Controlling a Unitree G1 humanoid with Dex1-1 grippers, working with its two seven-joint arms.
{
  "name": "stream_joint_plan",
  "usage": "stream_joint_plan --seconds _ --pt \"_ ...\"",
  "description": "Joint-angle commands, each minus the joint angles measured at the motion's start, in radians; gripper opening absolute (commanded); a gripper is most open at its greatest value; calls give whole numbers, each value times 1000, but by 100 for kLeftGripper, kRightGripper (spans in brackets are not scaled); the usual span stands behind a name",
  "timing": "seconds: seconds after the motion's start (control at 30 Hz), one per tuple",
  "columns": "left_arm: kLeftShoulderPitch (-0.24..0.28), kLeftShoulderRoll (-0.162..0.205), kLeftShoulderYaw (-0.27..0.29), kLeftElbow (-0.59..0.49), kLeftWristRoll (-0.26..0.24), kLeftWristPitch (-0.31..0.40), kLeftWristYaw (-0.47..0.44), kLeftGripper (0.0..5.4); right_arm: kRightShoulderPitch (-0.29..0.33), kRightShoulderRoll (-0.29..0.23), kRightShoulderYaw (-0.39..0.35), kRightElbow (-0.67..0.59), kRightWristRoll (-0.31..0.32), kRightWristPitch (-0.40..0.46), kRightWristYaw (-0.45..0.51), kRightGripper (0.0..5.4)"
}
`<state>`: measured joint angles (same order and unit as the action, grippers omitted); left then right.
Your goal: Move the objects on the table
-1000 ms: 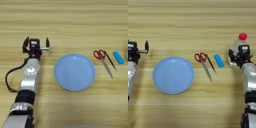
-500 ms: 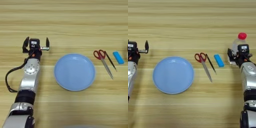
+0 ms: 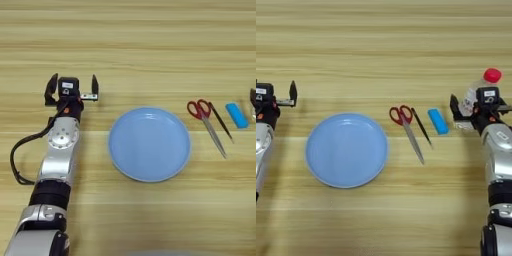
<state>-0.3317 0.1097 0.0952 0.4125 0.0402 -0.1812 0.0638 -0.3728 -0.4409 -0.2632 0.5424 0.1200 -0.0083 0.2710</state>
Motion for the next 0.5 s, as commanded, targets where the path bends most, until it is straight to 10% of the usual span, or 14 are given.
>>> stream_joint_plan --seconds 0.03,0.5 --pt "1 6 1 -1 2 9 1 540 40 -5 3 -48 8 43 8 538" --pt "-4 8 2 6 2 9 2 540 280 -13 7 -385 38 296 58 538"
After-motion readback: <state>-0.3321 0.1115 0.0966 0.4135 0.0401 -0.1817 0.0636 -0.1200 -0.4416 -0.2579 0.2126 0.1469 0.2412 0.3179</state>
